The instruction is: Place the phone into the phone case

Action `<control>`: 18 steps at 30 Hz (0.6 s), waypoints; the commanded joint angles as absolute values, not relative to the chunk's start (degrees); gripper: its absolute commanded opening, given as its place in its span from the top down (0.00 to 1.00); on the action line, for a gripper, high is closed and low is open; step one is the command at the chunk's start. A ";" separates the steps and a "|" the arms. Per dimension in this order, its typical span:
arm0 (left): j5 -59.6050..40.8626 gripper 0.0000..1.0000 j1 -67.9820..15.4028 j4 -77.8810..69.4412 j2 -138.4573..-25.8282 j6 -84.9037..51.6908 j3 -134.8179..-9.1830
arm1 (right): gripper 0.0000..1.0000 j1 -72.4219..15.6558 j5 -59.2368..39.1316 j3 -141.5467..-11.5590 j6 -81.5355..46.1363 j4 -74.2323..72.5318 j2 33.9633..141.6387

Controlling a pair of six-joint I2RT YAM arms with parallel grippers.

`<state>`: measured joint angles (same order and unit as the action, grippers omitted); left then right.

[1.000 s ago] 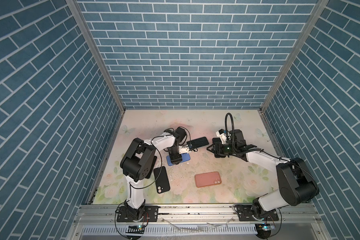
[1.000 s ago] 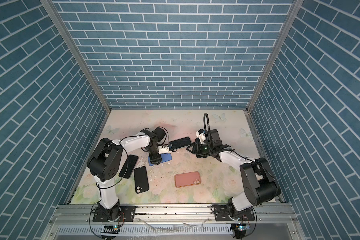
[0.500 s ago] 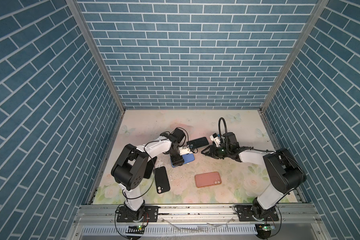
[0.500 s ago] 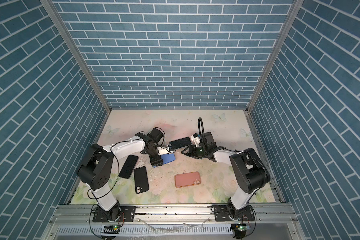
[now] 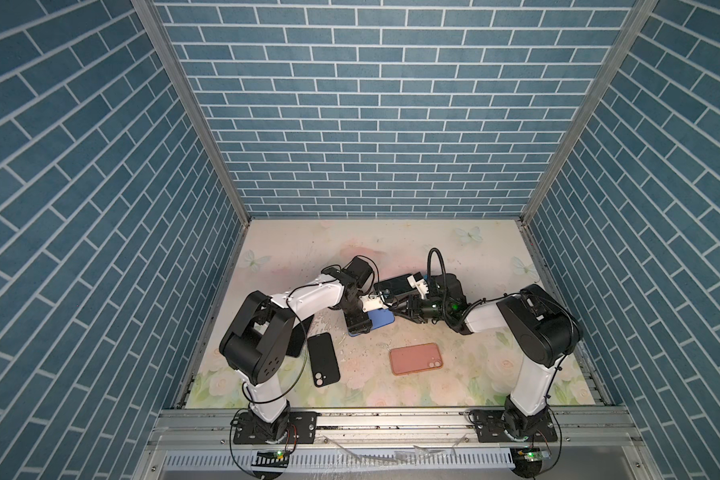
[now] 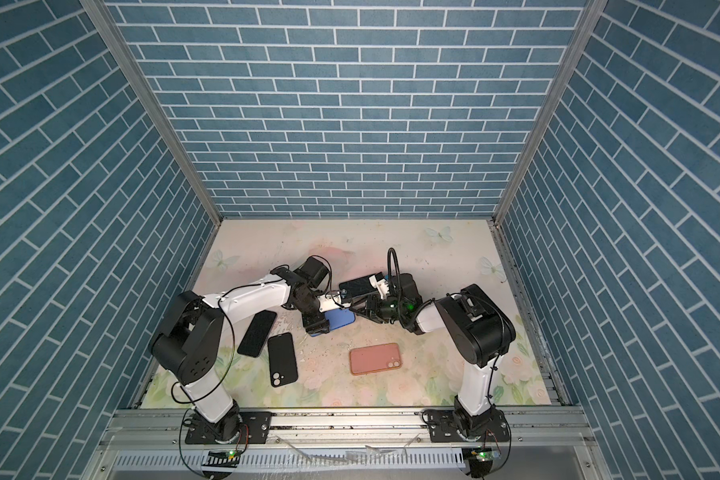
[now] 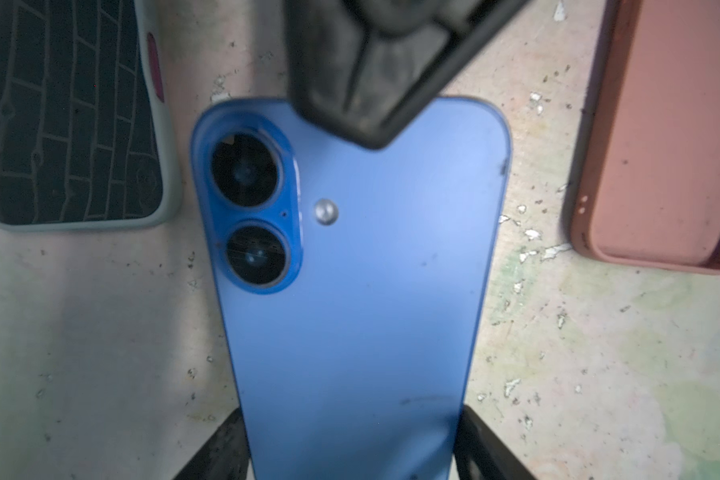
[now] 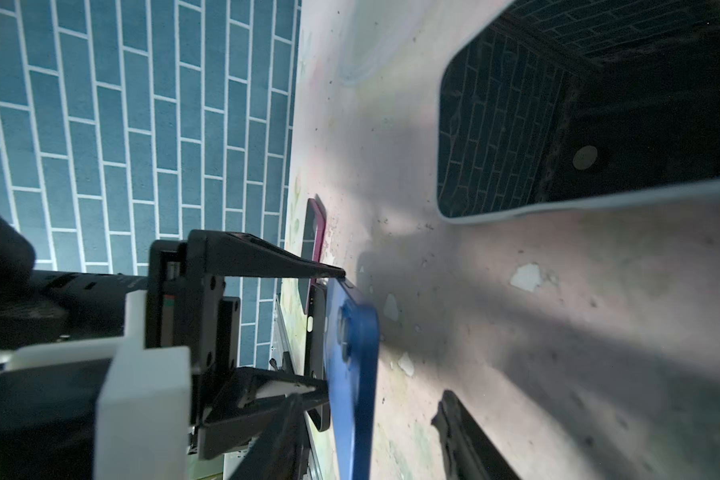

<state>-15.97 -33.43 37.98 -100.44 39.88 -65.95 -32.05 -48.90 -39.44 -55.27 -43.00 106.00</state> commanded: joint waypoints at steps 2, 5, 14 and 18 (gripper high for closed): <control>-17.46 0.52 -33.84 37.26 -99.05 39.07 -66.36 | 0.52 -33.07 -50.68 -39.37 -57.91 -47.81 107.65; -17.26 0.52 -33.84 36.71 -98.92 38.56 -66.36 | 0.61 -33.57 -51.15 -39.46 -58.00 -48.05 107.93; -15.89 0.52 -33.84 34.57 -98.18 37.68 -66.01 | 0.77 -34.28 -53.08 -39.90 -57.91 -48.32 108.32; -15.69 0.51 -33.85 33.50 -97.58 37.44 -65.53 | 0.85 -34.32 -53.79 -40.34 -58.17 -49.43 108.94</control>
